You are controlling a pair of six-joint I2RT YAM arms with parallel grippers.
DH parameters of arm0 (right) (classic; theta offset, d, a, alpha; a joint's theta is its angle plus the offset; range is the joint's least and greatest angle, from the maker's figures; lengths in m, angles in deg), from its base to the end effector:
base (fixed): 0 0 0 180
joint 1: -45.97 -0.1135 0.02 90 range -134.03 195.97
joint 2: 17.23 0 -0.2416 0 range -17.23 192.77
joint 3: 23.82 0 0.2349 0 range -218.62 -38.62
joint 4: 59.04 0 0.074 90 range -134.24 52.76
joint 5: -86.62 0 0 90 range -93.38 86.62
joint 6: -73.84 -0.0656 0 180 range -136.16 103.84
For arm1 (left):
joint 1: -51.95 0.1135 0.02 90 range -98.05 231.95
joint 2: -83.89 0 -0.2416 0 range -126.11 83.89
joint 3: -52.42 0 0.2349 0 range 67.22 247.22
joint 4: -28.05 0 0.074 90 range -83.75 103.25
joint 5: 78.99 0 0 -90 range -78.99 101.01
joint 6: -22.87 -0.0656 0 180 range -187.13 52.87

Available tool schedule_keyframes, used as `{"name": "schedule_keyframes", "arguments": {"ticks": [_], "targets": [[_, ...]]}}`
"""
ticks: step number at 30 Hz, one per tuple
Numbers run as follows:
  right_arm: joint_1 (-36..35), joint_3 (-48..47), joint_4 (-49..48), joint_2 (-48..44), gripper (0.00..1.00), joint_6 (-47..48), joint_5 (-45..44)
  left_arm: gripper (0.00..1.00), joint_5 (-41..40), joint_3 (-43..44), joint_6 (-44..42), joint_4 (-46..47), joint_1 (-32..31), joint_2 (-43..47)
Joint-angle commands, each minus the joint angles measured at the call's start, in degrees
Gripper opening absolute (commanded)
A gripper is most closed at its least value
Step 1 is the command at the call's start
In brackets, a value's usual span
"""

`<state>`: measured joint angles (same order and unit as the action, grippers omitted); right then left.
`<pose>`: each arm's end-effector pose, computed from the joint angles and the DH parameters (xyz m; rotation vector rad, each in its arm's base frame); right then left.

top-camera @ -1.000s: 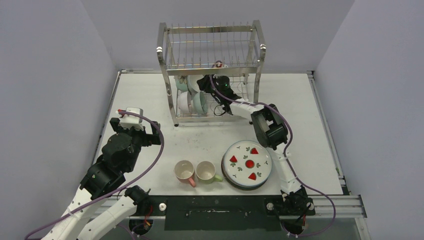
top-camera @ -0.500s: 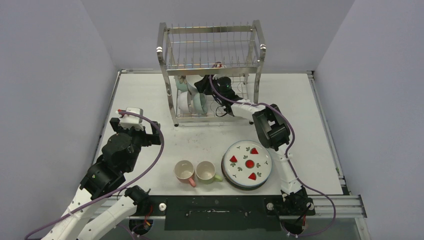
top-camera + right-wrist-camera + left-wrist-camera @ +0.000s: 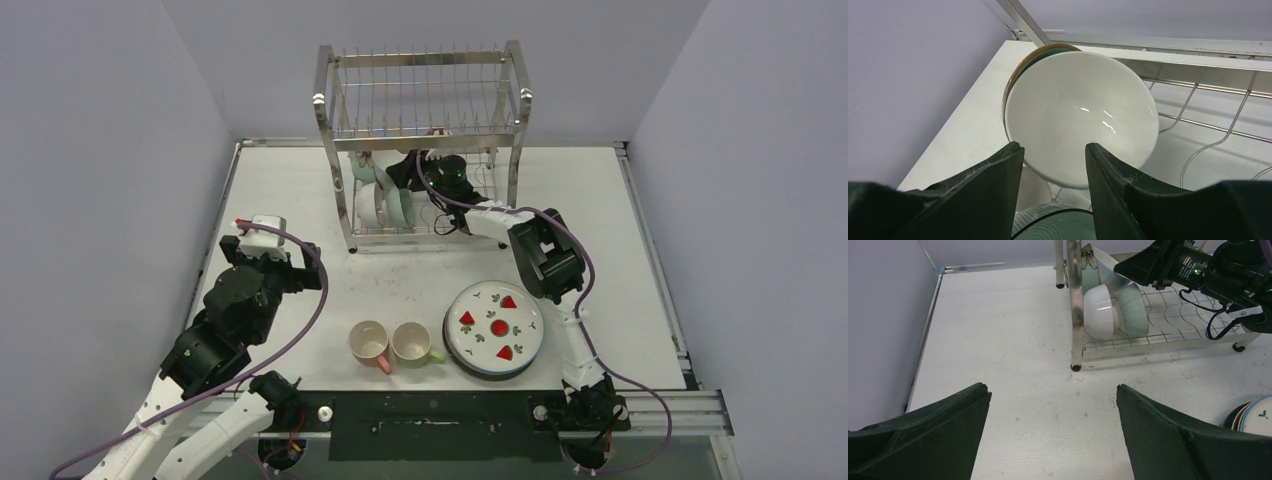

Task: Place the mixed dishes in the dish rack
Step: Insert the bowl into the dish rack.

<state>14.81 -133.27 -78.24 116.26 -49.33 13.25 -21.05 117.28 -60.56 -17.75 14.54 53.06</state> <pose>0.4500 0.2940 0.1815 -0.2048 1.7582 1.0752 0.1277 -0.0538 0.3423 0.0691 1.7436 -0.0647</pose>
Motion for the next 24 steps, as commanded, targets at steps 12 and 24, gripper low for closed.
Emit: {"name": "schedule_keyframes", "arguments": {"ticks": [12,24], "targets": [[0.4,-1.9,-8.5,-3.5,0.48,-0.4,9.0,0.97,0.7,0.4,-0.6,2.4,0.0,0.1],[0.5,-5.8,-2.5,-1.0,0.45,2.6,11.2,0.97,0.7,0.4,-0.6,2.4,0.0,-0.2]]}}
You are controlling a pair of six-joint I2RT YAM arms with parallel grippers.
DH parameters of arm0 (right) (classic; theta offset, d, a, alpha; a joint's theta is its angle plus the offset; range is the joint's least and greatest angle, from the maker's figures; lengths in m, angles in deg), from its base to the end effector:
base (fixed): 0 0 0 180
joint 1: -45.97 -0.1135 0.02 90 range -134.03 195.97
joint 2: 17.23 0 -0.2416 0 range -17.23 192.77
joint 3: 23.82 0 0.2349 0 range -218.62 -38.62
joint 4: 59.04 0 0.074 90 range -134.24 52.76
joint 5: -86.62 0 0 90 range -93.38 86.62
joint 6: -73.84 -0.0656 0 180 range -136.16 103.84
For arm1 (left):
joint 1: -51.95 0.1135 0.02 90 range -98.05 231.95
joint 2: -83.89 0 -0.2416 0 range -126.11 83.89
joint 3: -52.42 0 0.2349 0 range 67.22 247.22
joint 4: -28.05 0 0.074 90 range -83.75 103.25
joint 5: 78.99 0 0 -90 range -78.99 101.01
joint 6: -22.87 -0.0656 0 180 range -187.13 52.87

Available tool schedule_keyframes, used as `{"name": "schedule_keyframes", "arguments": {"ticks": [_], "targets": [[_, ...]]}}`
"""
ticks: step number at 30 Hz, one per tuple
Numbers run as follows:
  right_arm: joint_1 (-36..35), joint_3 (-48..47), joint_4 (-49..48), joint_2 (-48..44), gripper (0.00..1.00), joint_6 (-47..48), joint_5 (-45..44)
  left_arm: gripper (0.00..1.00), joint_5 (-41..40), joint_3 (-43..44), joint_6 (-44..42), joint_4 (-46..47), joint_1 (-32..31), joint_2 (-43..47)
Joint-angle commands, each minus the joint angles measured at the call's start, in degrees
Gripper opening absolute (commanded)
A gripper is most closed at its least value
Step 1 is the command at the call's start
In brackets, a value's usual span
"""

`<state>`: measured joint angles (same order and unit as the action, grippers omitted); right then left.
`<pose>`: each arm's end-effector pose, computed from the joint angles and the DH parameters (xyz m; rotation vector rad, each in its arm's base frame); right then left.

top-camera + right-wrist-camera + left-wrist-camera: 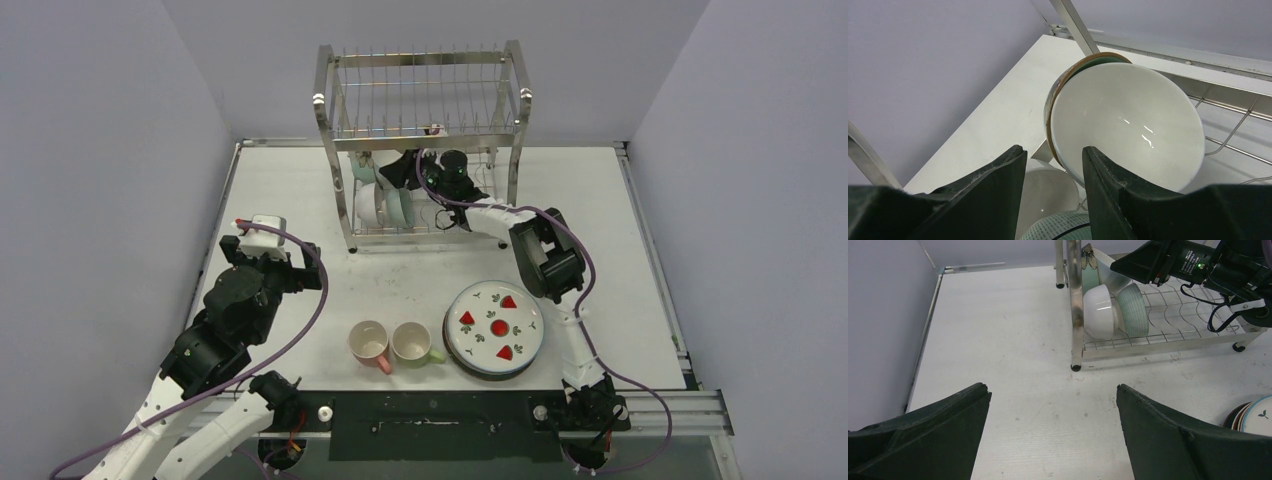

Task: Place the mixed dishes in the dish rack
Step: Insert the bowl into the dish rack.

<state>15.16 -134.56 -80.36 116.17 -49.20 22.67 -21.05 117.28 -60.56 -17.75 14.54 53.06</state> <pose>0.4453 0.2991 0.1954 -0.3491 1.6980 1.2055 0.1277 -0.0538 0.3423 0.0691 1.7436 -0.0647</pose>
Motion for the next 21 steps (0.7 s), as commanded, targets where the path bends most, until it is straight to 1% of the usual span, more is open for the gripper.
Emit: {"name": "schedule_keyframes", "arguments": {"ticks": [1,6,15,21], "targets": [[0.1,-4.8,0.1,-0.7,0.45,2.8,1.7,0.97,0.8,0.4,-0.6,2.4,0.1,-0.1],[0.1,-6.6,2.0,0.9,0.45,3.3,2.7,0.97,0.8,0.4,-0.6,2.4,0.1,-0.2],[0.1,-7.9,5.7,2.1,0.39,5.2,4.9,0.97,0.8,0.4,-0.6,2.4,0.1,-0.5],[0.0,-9.2,8.9,2.8,0.37,7.0,5.7,0.97,1.0,0.4,-0.6,2.4,0.1,-0.7]]}}
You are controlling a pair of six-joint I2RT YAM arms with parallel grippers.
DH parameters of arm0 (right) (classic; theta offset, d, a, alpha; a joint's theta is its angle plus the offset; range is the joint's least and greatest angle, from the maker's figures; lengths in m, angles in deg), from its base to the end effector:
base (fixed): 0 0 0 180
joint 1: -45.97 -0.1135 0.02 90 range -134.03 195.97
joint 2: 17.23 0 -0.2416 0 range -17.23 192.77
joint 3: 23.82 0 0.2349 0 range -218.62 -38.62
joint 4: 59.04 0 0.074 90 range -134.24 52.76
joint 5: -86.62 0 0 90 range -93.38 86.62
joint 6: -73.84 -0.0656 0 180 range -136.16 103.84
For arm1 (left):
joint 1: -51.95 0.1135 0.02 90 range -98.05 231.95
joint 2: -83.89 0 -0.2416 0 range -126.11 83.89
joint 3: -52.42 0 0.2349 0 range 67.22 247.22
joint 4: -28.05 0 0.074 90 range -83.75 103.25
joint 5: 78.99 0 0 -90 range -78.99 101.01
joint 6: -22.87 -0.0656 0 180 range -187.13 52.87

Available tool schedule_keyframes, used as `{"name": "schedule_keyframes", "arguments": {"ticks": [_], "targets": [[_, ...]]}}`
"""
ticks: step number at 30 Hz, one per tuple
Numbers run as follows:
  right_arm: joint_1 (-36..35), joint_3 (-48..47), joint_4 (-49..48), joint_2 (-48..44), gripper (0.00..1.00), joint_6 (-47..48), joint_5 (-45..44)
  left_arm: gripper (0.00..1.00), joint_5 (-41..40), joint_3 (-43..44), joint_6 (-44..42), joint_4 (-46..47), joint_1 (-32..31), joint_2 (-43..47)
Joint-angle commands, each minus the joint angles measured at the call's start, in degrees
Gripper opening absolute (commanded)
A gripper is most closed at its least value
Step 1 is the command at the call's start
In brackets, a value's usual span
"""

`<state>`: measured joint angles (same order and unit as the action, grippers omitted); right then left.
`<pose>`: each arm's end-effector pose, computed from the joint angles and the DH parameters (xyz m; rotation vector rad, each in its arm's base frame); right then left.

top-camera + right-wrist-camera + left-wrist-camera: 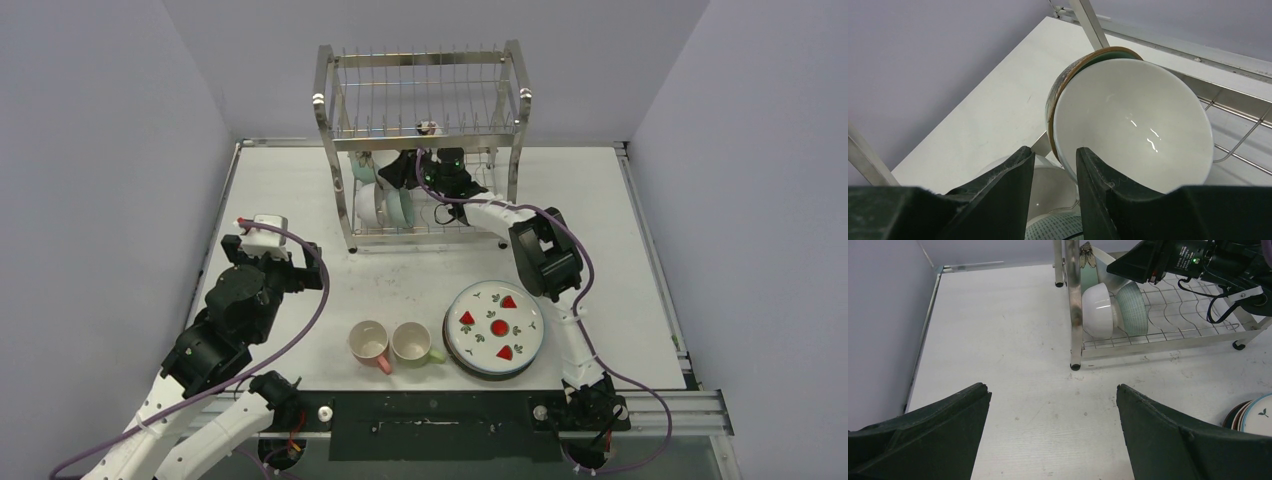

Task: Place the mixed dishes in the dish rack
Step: Insert the bowl into the dish rack.

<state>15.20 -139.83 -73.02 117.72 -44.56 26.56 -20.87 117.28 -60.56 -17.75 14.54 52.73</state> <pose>0.4500 0.3060 0.1969 -0.4630 1.7327 1.1937 0.1287 -0.0548 0.3417 0.0739 1.7486 -0.0645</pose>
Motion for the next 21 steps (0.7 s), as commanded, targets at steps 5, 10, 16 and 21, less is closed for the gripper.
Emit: {"name": "schedule_keyframes", "arguments": {"ticks": [5,10,16,21], "targets": [[-0.2,-5.3,4.9,2.0,0.36,3.8,2.1,0.97,0.8,0.4,-0.6,2.4,0.1,-0.4],[-0.2,-5.8,7.1,2.3,0.33,5.7,1.5,0.97,0.9,0.4,-0.6,2.4,0.1,-0.4],[-0.3,-5.6,7.0,2.3,0.29,5.8,0.9,0.97,0.9,0.4,-0.7,2.4,0.1,-0.5],[-0.4,-6.1,8.8,2.3,0.21,7.2,-0.8,0.97,0.8,0.4,-0.7,2.4,0.1,-0.5]]}}
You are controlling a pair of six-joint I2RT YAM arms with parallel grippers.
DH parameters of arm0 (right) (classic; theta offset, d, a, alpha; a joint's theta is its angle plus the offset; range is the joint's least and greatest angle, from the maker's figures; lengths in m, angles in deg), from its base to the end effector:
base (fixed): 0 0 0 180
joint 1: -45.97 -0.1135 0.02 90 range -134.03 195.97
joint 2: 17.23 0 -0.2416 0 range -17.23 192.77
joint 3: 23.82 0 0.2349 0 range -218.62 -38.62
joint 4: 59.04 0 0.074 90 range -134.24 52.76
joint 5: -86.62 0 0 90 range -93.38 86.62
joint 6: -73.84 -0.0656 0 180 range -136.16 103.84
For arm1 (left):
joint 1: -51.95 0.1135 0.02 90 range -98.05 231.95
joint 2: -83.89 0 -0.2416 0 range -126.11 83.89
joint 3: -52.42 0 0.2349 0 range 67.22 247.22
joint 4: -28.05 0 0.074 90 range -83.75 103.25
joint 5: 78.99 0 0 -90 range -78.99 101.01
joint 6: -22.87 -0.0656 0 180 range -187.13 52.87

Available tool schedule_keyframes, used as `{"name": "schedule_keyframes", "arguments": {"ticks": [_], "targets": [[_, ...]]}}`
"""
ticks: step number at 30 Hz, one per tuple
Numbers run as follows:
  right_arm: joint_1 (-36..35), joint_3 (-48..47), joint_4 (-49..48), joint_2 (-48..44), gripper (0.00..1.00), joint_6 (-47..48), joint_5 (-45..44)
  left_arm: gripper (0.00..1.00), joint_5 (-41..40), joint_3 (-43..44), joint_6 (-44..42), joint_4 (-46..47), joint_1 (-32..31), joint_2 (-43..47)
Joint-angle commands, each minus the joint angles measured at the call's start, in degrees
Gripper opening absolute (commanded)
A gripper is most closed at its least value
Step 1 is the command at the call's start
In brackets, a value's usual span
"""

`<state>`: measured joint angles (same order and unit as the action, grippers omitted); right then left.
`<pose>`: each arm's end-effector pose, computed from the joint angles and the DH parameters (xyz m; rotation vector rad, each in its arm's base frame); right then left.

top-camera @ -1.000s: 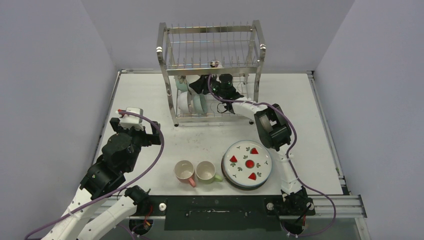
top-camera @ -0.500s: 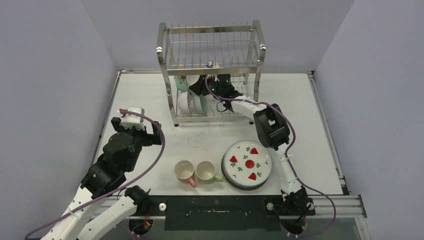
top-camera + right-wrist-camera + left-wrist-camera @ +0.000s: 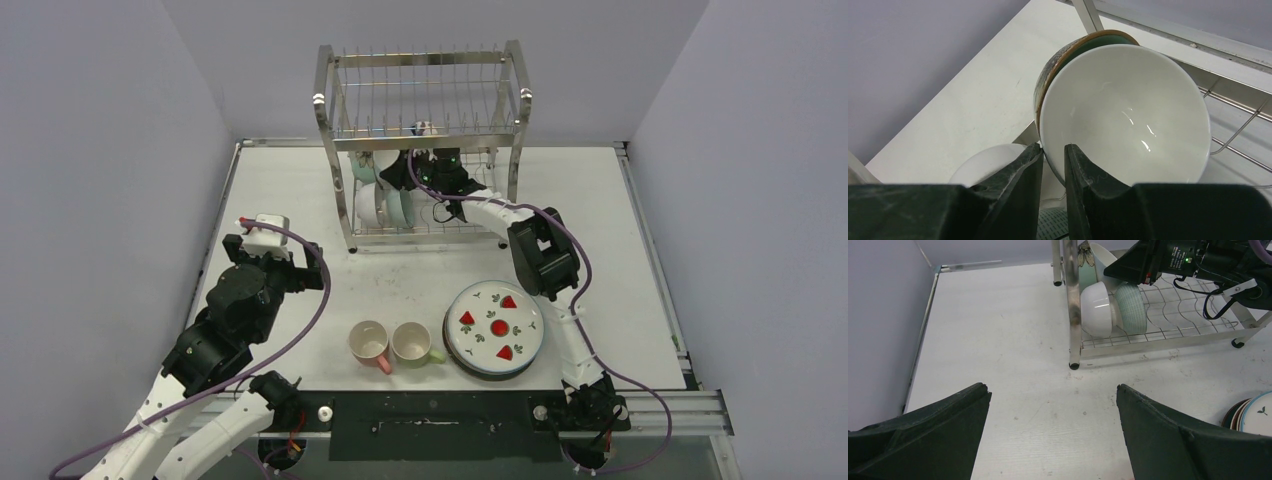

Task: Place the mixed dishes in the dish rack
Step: Insert the bowl into the dish rack.

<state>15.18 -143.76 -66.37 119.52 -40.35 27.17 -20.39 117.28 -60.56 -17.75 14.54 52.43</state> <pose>0.4550 0.3100 0.1896 -0.5226 1.7847 1.1472 0.1296 -0.0561 0.3410 0.0822 1.7537 -0.0692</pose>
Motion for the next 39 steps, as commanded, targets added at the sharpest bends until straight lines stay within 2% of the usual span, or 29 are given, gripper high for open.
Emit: {"name": "schedule_keyframes", "arguments": {"ticks": [1,3,4,15,24,39], "targets": [[-0.4,-2.1,2.2,0.5,0.12,3.0,-1.7,0.97,0.3,0.4,-0.7,2.4,0.1,-0.2],[-0.4,-2.1,2.0,0.6,0.01,2.9,-1.9,0.97,0.3,0.4,-0.7,2.4,0.1,-0.2],[-0.4,-1.9,1.6,0.5,0.00,2.6,-2.2,0.97,0.3,0.3,-0.7,2.4,0.1,-0.2],[0.4,2.9,-11.0,-1.2,0.00,-6.9,-6.8,0.97,0.2,0.4,-0.7,2.4,0.1,-0.2],[2.9,4.0,-32.9,2.3,0.00,-26.6,-10.1,0.97,0.2,0.3,-0.7,2.4,0.2,-0.3],[4.2,2.2,-45.7,7.3,0.00,-40.4,-11.1,0.97,0.3,0.3,-0.7,2.5,0.3,-0.6]]}}
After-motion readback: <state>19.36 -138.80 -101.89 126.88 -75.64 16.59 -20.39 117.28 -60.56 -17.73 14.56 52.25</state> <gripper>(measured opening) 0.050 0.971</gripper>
